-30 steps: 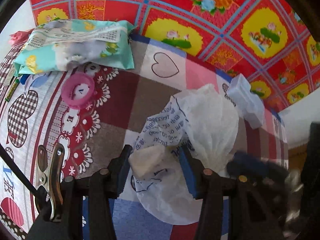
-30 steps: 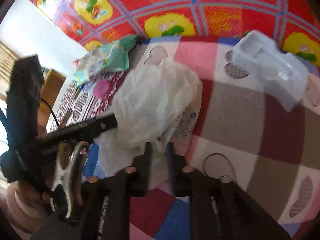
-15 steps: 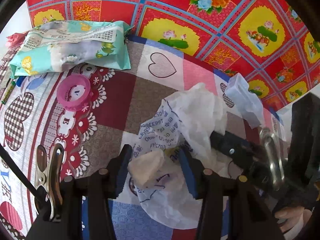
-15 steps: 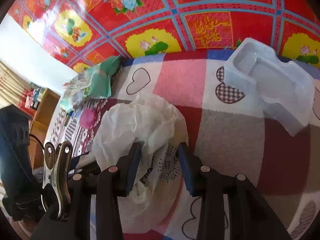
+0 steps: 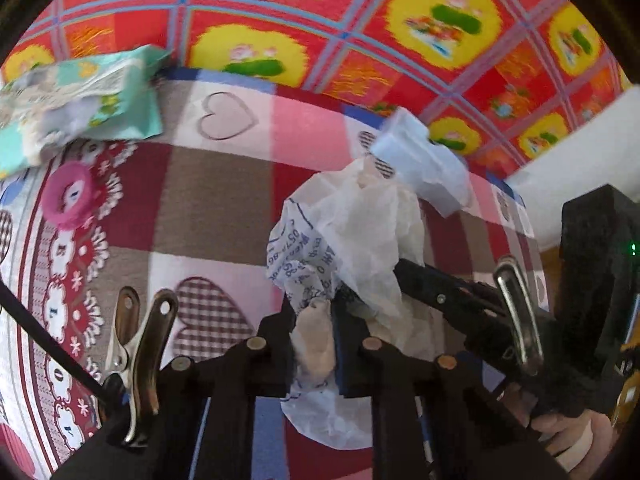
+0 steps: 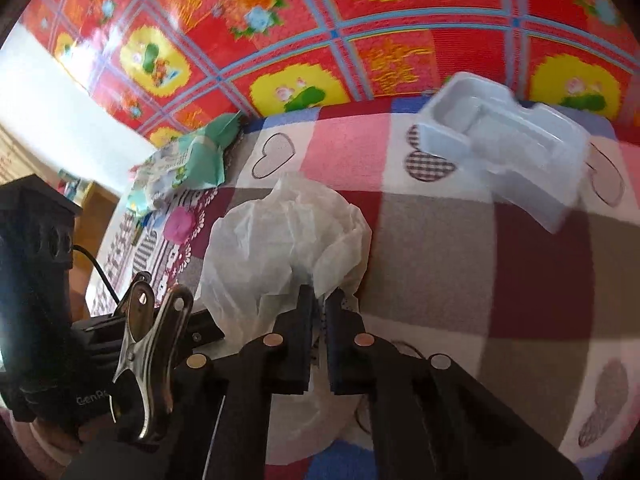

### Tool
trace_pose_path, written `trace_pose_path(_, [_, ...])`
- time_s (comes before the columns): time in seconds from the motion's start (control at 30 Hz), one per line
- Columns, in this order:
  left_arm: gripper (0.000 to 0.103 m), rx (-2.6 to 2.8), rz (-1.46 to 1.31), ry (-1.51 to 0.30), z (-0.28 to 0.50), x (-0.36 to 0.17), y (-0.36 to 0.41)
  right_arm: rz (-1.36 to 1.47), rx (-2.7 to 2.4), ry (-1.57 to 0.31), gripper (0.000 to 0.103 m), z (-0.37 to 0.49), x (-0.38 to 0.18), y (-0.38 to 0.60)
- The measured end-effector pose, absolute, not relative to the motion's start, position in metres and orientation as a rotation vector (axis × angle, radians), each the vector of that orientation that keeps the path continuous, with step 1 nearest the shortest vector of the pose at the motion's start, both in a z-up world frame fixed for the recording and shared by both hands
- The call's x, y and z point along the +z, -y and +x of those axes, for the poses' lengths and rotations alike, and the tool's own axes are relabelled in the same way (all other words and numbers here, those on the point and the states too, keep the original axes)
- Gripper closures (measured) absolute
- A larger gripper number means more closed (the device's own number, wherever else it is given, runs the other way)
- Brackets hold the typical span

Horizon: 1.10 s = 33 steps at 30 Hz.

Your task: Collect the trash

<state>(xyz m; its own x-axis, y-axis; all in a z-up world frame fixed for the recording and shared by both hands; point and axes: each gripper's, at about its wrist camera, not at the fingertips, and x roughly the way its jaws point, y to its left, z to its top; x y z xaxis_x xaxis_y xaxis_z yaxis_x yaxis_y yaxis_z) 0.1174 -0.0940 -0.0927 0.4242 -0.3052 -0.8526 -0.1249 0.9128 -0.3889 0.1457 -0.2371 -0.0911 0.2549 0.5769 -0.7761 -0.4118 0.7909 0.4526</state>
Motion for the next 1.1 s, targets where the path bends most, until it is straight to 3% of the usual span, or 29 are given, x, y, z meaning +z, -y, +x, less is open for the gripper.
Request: trace_pose_path(1.1, [0.089, -0.530, -0.121, -1.110, 0.079, -0.041, 0.329, 0.504, 0.307, -0.912, 0.097, 0.025, -0.037, 0.473])
